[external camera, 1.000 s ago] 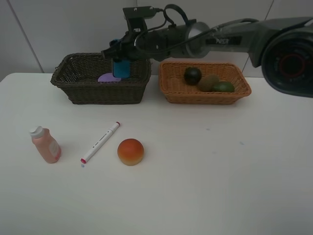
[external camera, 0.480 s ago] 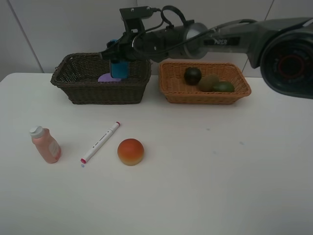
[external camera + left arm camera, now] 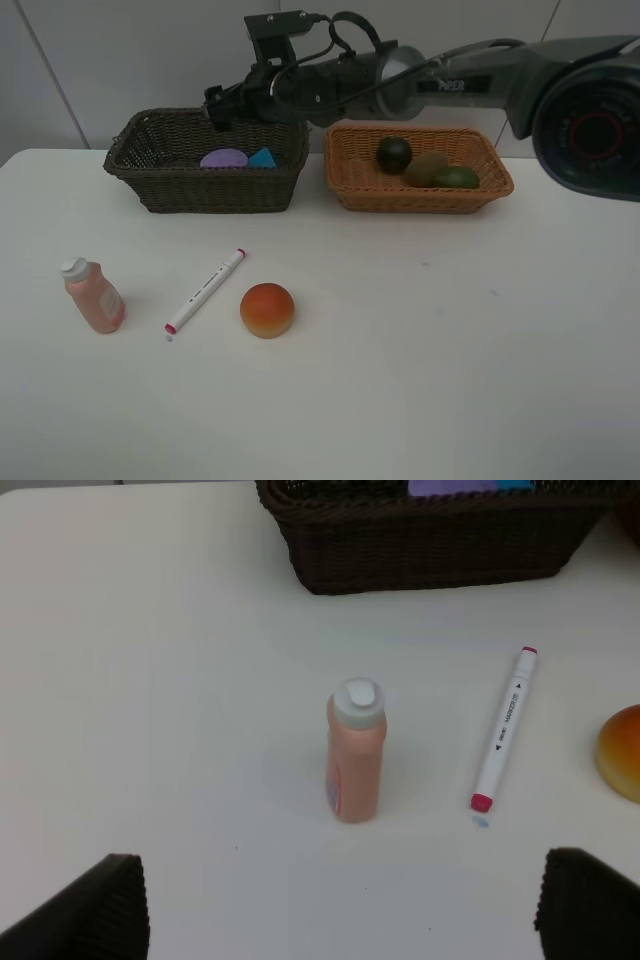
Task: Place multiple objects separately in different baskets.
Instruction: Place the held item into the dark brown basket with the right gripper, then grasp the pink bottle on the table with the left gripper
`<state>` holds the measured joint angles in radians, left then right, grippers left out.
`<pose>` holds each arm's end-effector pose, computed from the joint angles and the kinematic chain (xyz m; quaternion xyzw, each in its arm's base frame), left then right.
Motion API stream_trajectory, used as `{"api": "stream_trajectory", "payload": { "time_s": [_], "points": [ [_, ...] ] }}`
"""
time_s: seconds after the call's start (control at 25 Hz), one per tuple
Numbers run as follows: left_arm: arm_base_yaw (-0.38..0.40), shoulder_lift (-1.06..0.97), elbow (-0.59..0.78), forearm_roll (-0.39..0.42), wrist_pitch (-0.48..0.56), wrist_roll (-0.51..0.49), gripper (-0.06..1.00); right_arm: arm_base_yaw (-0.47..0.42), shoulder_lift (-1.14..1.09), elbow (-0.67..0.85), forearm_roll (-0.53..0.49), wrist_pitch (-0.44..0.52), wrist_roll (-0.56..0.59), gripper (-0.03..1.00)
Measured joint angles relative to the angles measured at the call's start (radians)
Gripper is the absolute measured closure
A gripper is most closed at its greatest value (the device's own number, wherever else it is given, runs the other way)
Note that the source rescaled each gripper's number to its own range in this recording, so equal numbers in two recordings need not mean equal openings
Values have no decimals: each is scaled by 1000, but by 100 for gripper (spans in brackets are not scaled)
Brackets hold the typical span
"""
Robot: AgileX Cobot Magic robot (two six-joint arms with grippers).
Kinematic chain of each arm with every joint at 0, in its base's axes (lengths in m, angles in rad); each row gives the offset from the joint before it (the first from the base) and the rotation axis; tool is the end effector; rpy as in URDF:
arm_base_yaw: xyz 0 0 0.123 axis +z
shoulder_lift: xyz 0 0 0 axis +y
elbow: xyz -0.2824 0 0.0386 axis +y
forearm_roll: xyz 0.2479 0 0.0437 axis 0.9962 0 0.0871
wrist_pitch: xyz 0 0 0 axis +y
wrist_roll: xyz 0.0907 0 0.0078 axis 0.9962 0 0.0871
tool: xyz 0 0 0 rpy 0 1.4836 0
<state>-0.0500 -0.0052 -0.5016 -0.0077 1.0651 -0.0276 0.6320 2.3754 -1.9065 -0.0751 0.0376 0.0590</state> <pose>-0.0060 -0.0003 0.2772 0.0097 0.8525 -0.0241 0.5220 0.4473 0.3272 0.1808 -0.2663 0.7954 0.1639 0.5192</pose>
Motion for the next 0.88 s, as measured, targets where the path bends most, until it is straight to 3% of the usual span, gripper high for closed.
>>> {"api": "stream_trajectory", "payload": {
  "time_s": [0.6,0.88],
  "points": [
    [0,0,0,0,0,0,-6,0,-40,0,0,36,0,-3],
    [0,0,0,0,0,0,-6,0,-135,0,-1,177,0,-3]
  ]
}}
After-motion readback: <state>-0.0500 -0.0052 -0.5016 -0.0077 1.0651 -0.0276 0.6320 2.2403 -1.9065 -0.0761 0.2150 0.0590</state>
